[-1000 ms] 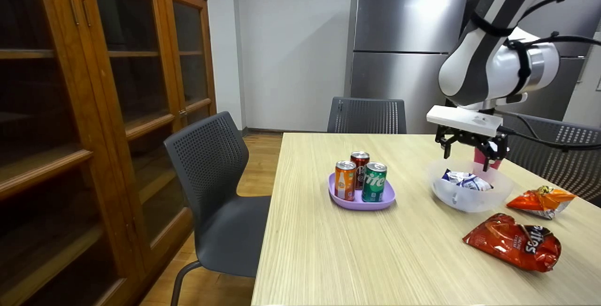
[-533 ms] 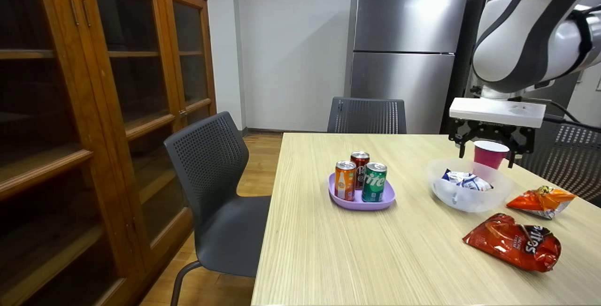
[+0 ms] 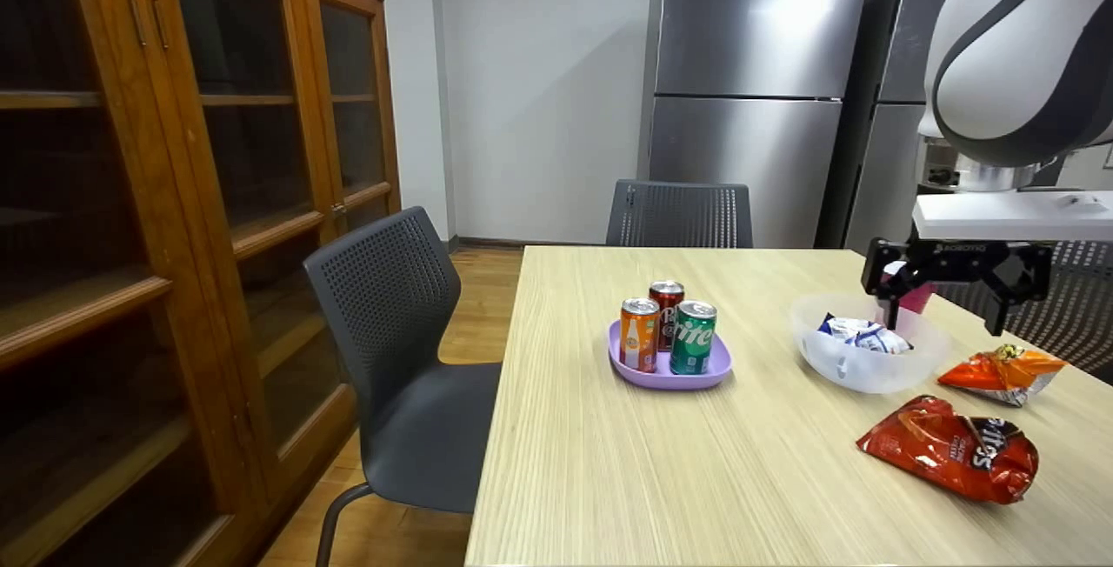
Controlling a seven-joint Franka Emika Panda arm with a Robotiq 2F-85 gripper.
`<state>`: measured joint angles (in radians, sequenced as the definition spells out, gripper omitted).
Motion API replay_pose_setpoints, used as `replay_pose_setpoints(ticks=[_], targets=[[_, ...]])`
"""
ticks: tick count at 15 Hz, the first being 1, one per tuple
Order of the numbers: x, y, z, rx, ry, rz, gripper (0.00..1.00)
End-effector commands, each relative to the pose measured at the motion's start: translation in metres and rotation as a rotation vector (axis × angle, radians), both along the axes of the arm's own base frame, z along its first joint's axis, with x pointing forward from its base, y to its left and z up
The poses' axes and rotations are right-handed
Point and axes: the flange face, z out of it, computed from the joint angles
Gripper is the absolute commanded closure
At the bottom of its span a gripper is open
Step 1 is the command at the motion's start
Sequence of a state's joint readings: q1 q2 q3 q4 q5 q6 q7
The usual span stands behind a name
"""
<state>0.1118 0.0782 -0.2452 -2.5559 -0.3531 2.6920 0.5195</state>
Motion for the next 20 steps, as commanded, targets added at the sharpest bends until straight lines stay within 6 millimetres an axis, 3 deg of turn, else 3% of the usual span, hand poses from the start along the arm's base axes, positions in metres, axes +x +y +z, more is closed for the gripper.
replay_pose_setpoints(ticks=[1, 9, 20], targets=[[-0.018, -0.003, -0.001, 0.021, 0.081, 0.171, 0.00], [-0.011, -0.008, -0.026, 0.028, 0.225, 0.402, 0.00], [0.029, -0.004, -0.078, 0.053, 0.375, 0.620, 0.00]])
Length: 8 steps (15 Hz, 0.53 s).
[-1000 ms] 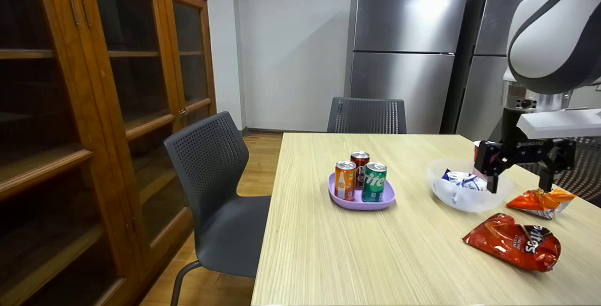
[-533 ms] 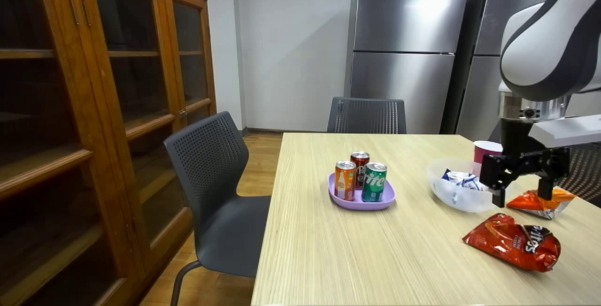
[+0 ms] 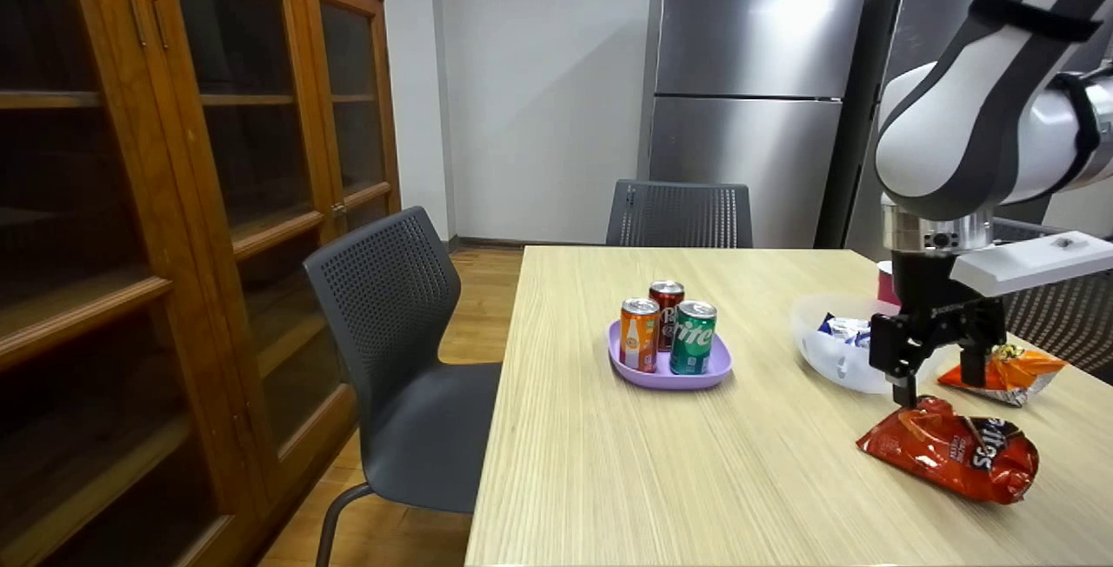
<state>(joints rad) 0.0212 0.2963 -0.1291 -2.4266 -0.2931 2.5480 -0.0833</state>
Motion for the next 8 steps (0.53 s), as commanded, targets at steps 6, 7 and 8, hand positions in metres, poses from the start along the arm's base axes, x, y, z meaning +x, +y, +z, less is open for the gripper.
replay_pose_setpoints(ticks=[6, 7, 8], targets=[[0.021, -0.018, -0.019, 0.060, 0.135, 0.242, 0.00], [0.021, -0.021, -0.020, 0.066, 0.145, 0.258, 0.00], [0.021, -0.024, -0.021, 0.069, 0.154, 0.275, 0.00]])
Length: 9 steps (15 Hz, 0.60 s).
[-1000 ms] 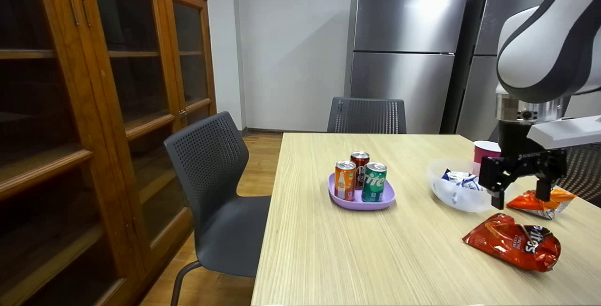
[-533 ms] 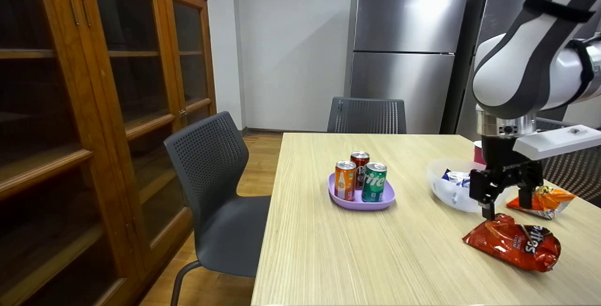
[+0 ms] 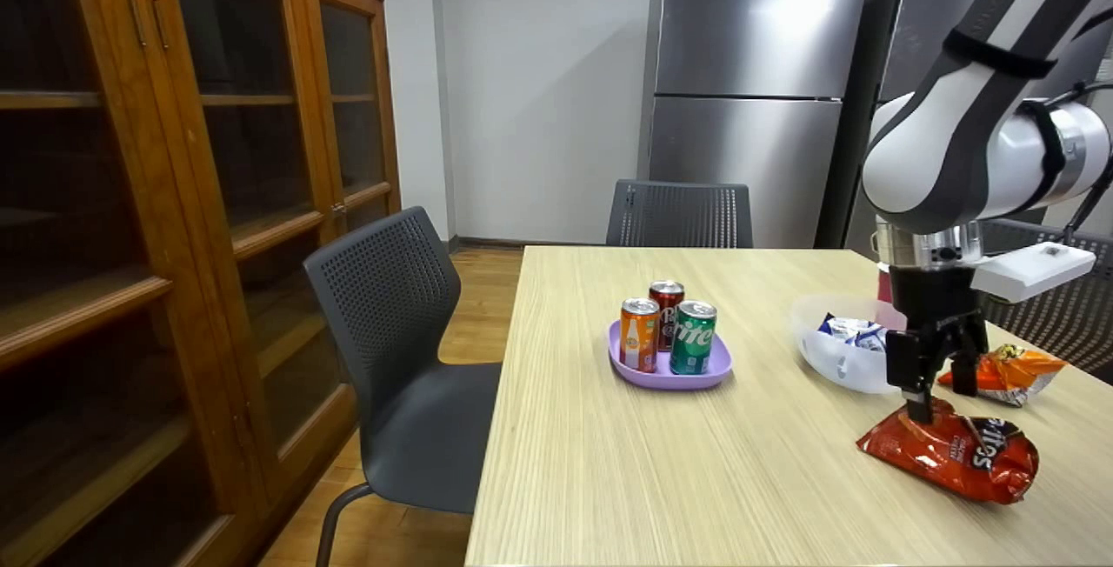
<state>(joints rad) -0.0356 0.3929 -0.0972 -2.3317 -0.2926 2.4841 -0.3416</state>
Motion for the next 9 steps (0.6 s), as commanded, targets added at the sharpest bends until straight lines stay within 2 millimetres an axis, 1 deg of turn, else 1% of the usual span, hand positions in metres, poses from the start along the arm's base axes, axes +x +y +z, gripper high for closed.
replay_pose_setpoints(ticks=[1, 6, 7, 8, 9], targets=[[0.0048, -0.0097, 0.0015, 0.030, 0.054, 0.073, 0.00], [0.0011, -0.0137, 0.0002, 0.047, 0.093, 0.132, 0.00], [0.0012, -0.0129, 0.0000, 0.048, 0.098, 0.133, 0.11], [0.0012, -0.0125, 0.0000, 0.051, 0.101, 0.140, 0.26], [0.0012, -0.0116, 0.0001, 0.054, 0.104, 0.144, 0.35]])
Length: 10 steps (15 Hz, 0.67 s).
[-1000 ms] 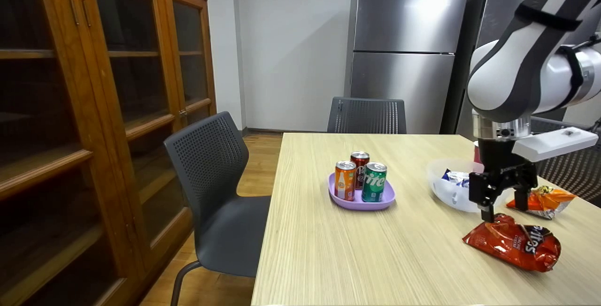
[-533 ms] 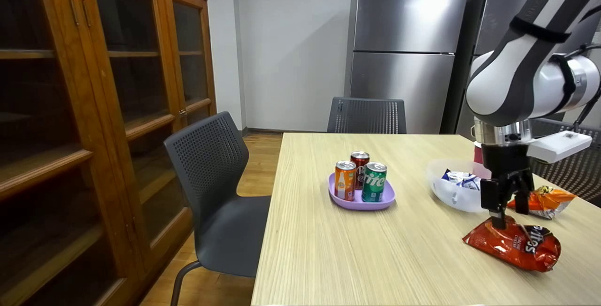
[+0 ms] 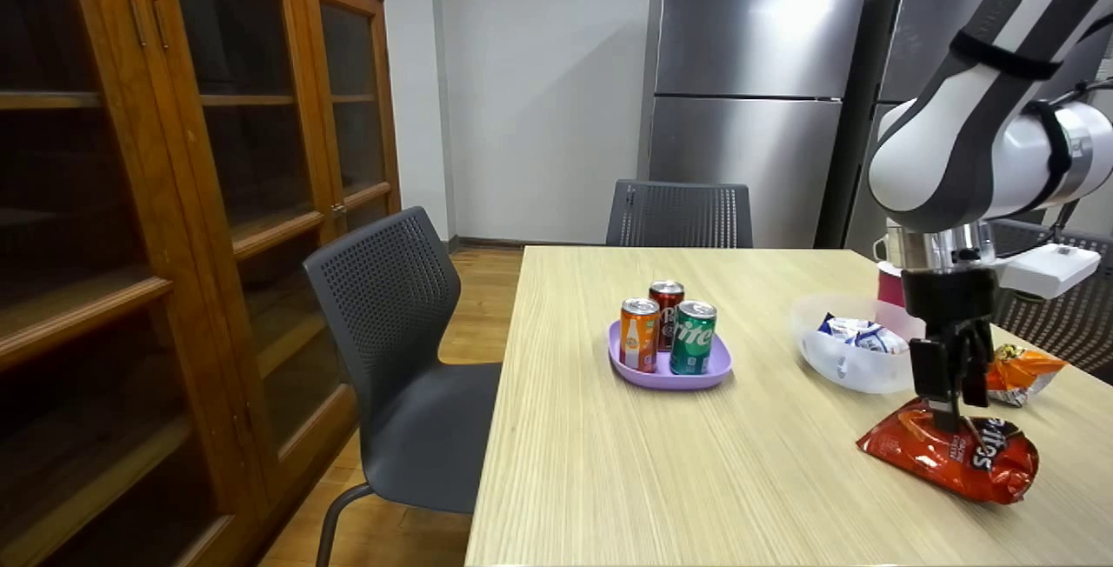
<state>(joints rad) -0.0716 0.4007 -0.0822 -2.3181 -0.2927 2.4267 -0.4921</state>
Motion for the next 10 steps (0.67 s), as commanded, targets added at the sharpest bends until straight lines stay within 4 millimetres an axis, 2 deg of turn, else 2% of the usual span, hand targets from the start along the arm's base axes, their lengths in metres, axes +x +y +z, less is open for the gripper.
replay_pose_setpoints(ticks=[1, 8, 10], targets=[[0.0053, 0.0012, 0.0031, 0.017, 0.029, 0.035, 0.42], [0.0049, 0.0060, 0.0036, 0.017, 0.037, 0.049, 0.97], [0.0047, 0.0073, 0.0044, 0.017, 0.037, 0.053, 1.00]])
